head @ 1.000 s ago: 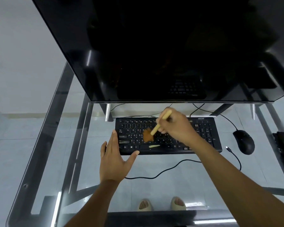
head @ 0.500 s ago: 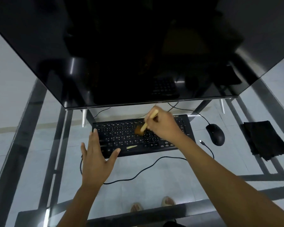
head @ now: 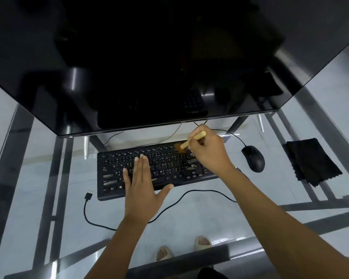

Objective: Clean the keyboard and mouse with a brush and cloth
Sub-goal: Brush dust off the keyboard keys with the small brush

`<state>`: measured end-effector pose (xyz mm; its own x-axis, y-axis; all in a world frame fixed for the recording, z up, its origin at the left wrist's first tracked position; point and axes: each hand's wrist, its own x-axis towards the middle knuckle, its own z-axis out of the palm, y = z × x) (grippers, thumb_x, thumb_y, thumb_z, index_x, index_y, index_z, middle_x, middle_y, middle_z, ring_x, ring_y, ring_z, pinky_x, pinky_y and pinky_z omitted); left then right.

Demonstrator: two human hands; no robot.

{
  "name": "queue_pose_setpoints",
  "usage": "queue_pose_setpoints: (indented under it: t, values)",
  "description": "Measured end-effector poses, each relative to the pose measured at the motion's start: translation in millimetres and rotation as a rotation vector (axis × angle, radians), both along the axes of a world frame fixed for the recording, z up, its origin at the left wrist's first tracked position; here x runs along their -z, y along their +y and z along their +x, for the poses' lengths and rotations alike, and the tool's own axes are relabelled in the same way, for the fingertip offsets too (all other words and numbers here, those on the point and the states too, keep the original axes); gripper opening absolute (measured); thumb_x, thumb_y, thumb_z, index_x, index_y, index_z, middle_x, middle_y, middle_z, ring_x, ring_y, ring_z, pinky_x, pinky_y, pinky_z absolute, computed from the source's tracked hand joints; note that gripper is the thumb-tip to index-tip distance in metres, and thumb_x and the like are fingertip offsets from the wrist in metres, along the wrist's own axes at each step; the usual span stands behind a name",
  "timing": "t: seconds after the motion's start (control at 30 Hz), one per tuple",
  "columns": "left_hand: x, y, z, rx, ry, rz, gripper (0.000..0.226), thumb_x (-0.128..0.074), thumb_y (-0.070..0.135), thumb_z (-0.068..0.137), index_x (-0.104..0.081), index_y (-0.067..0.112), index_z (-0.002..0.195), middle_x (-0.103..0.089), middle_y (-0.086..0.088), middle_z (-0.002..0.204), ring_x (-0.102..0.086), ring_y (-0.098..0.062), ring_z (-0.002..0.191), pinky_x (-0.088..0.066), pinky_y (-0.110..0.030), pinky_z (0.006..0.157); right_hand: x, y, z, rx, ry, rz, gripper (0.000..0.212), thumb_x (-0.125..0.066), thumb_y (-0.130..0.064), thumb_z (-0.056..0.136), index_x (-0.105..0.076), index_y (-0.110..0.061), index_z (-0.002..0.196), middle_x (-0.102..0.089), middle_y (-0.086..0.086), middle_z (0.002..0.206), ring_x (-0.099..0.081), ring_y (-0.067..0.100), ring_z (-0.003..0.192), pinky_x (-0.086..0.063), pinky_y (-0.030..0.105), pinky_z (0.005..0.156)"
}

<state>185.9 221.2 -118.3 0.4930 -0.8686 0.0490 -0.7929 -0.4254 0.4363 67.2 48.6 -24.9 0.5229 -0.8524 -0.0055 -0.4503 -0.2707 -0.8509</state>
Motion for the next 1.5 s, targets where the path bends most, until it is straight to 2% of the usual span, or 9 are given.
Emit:
queue_pose_setpoints:
  t: [0.07, 0.13, 0.27, 0.5, 0.63, 0.9, 1.03, 1.23, 1.5]
  values:
    - [-1, -4, 2, 0.0, -0.008, 0.029, 0.106, -0.041, 0.078, 0.081, -0.009, 0.005, 0.152, -0.01, -0.008, 0.161, 0.004, -0.018, 0.149, 0.002, -0.05, 0.119, -4, 5, -3, -0.156, 0.107, 0.211, 0.009, -0.059, -0.008, 0.089, -0.061, -0.015, 0.083, -0.07, 0.009, 0.078, -0.07, 0.019, 0.068, -0.061, 0.038, 0.064]
    - [-2, -9, 2, 0.015, -0.017, 0.056, 0.108, -0.04, 0.079, 0.08, -0.008, 0.005, 0.152, -0.008, -0.008, 0.161, 0.005, -0.018, 0.149, 0.003, -0.05, 0.119, 0, 5, -6, -0.241, 0.209, 0.075, 0.008, -0.058, -0.009, 0.09, -0.061, -0.014, 0.084, -0.068, 0.003, 0.072, -0.068, 0.01, 0.062, -0.059, 0.03, 0.059]
    - [-6, -18, -1, 0.05, -0.015, 0.089, 0.109, -0.036, 0.081, 0.079, -0.005, 0.006, 0.152, -0.004, -0.007, 0.162, 0.01, -0.016, 0.148, 0.01, -0.047, 0.117, -2, -6, -3, -0.009, -0.009, -0.192, 0.012, -0.057, -0.008, 0.091, -0.06, -0.016, 0.083, -0.066, -0.005, 0.078, -0.065, 0.011, 0.07, -0.056, 0.028, 0.065]
    - [-7, -34, -14, 0.097, -0.019, 0.088, 0.098, -0.025, 0.074, 0.085, -0.007, 0.005, 0.152, -0.004, -0.008, 0.162, 0.01, -0.016, 0.148, 0.009, -0.05, 0.118, 0, -22, -14, 0.119, 0.085, -0.273, 0.01, -0.05, -0.011, 0.094, -0.056, -0.011, 0.086, -0.062, 0.005, 0.083, -0.06, 0.014, 0.067, -0.05, 0.03, 0.061]
    - [-8, -46, -25, 0.135, -0.021, 0.087, 0.097, -0.026, 0.074, 0.086, -0.007, 0.005, 0.153, -0.003, -0.008, 0.162, 0.011, -0.017, 0.148, 0.01, -0.048, 0.117, -7, -29, -48, 0.061, 0.169, -0.156, 0.007, -0.053, -0.008, 0.093, -0.056, -0.009, 0.088, -0.068, 0.001, 0.075, -0.059, 0.0, 0.059, -0.044, 0.013, 0.056]
    - [-4, -58, -38, 0.202, -0.034, 0.106, 0.098, -0.023, 0.074, 0.084, -0.004, 0.007, 0.153, -0.001, -0.007, 0.162, 0.012, -0.016, 0.148, 0.011, -0.046, 0.117, -7, -30, -85, 0.124, 0.173, -0.024, 0.006, -0.055, -0.01, 0.093, -0.059, -0.009, 0.088, -0.066, 0.001, 0.072, -0.065, 0.009, 0.061, -0.049, 0.015, 0.058]
    - [-3, -64, -34, 0.211, -0.054, 0.11, 0.089, -0.016, 0.067, 0.089, -0.004, 0.006, 0.153, -0.004, -0.008, 0.162, 0.008, -0.018, 0.148, 0.005, -0.047, 0.119, -6, -34, -86, 0.283, 0.203, -0.237, 0.011, -0.048, -0.015, 0.096, -0.055, -0.011, 0.088, -0.062, -0.001, 0.08, -0.06, 0.005, 0.066, -0.045, 0.017, 0.054]
    - [3, -60, -32, 0.214, -0.068, 0.087, 0.079, -0.017, 0.058, 0.094, -0.011, 0.005, 0.152, -0.01, -0.009, 0.161, 0.001, -0.021, 0.149, -0.001, -0.049, 0.12, -4, -27, -89, 0.09, 0.274, -0.158, 0.008, -0.054, -0.014, 0.092, -0.056, -0.013, 0.085, -0.066, 0.0, 0.074, -0.063, 0.013, 0.061, -0.048, 0.024, 0.057]
    - [4, -59, -32, 0.216, -0.071, 0.087, 0.078, -0.021, 0.056, 0.094, -0.011, 0.006, 0.152, -0.011, -0.008, 0.161, 0.003, -0.019, 0.149, 0.0, -0.047, 0.12, -4, -23, -97, 0.127, 0.251, -0.072, 0.008, -0.055, -0.01, 0.091, -0.058, -0.006, 0.084, -0.065, -0.004, 0.065, -0.061, 0.002, 0.055, -0.039, 0.004, 0.052]
